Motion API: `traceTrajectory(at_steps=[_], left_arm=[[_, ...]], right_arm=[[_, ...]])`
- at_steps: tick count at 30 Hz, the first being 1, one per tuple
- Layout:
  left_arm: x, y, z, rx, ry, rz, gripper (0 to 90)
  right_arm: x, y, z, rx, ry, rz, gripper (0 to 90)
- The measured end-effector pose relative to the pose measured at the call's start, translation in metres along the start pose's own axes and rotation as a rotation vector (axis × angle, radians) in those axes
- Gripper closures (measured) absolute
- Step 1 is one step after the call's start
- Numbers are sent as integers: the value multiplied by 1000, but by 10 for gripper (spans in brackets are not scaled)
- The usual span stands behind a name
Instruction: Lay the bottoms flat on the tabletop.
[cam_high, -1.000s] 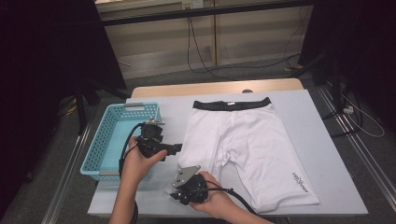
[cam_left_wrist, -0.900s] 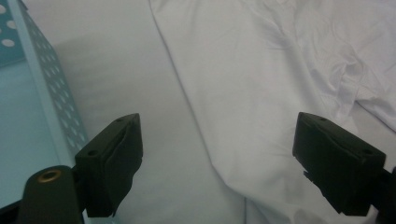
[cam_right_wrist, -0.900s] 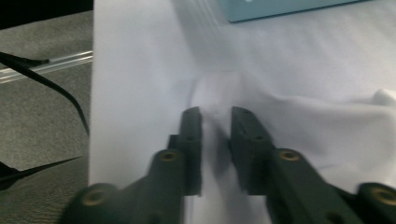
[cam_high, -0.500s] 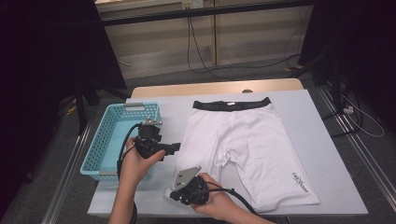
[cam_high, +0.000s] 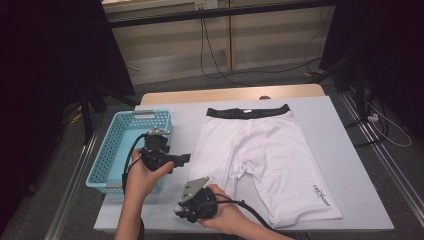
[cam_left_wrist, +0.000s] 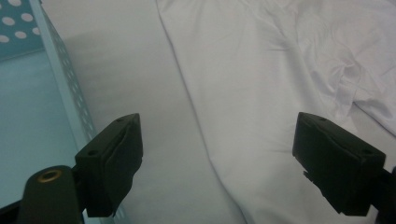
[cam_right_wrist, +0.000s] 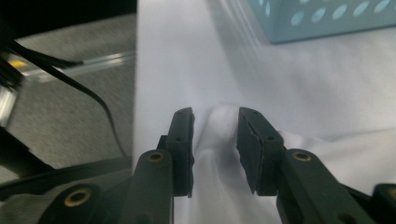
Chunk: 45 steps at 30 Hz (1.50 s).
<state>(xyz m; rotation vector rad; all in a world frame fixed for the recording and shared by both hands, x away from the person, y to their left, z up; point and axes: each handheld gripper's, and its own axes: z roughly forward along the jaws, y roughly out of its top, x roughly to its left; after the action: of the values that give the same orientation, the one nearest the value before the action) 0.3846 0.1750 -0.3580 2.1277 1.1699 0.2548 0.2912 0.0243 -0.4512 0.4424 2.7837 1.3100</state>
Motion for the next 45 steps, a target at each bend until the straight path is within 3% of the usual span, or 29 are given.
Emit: traceTrajectory(at_steps=[4, 8, 12, 15, 19, 27, 33, 45], left_arm=[[3, -1, -3, -5, 1, -11, 166], [7, -3, -4, -7, 11, -30, 166], [9, -4, -5, -8, 12, -40, 166], [8, -3, -3, -11, 10, -39, 166], [5, -1, 1, -1, -1, -28, 166], [0, 1, 7, 11, -3, -14, 159], [-3, 0, 10, 18, -12, -13, 156], [-10, -1, 17, 37, -30, 5, 148]], right_arm=[[-2, 1, 5, 2, -18, -12, 880], [-4, 3, 6, -8, 9, 6, 900], [1, 6, 7, -31, 43, -5, 891], [2, 6, 2, -42, 49, 20, 760], [-6, 1, -17, -63, 33, 64, 651], [-38, -19, -69, -78, -75, 174, 403], [-63, -33, -90, -89, -162, 233, 292], [-83, -42, -102, -98, -215, 291, 239]])
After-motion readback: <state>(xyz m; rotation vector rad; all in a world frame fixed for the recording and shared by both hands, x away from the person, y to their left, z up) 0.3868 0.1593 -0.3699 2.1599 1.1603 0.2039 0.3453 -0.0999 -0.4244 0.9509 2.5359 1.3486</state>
